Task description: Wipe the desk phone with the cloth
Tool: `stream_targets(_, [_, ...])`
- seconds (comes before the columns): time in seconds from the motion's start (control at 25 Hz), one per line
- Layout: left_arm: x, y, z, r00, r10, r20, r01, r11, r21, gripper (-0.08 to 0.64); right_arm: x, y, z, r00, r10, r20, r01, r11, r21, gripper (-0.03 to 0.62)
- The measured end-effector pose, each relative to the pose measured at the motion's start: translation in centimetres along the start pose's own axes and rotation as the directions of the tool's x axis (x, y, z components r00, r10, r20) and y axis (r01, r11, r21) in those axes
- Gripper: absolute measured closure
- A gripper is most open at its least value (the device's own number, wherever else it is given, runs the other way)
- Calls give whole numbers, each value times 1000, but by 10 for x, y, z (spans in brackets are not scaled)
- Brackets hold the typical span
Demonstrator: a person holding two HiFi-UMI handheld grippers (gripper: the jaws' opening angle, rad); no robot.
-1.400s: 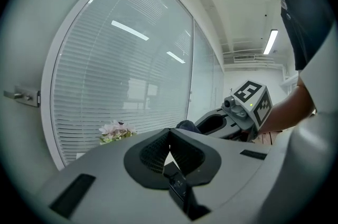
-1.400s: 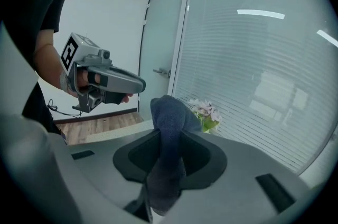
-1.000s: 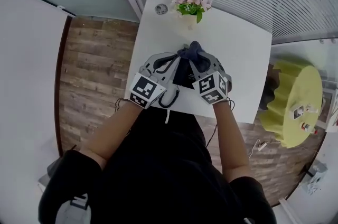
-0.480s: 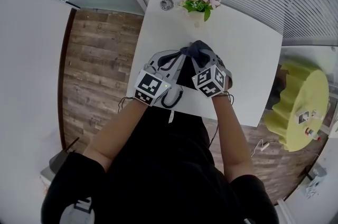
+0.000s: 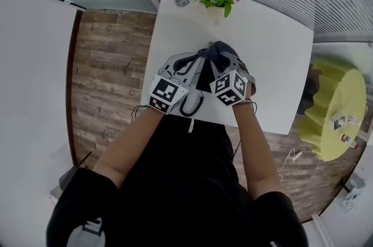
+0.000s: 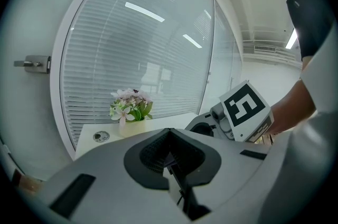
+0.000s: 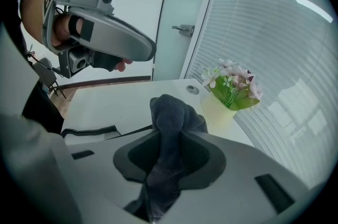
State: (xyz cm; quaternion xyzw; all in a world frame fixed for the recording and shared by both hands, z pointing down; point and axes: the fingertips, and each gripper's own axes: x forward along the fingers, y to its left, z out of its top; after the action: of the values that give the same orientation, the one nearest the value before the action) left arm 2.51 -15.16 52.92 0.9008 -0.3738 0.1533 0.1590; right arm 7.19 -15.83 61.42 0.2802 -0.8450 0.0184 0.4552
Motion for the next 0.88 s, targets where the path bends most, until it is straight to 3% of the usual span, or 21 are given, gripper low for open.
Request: stream_targets(0.88, [-9, -22, -39, 997, -43, -58, 43, 999, 14, 551, 0, 54, -24, 998, 18, -56, -19, 1000, -22, 485])
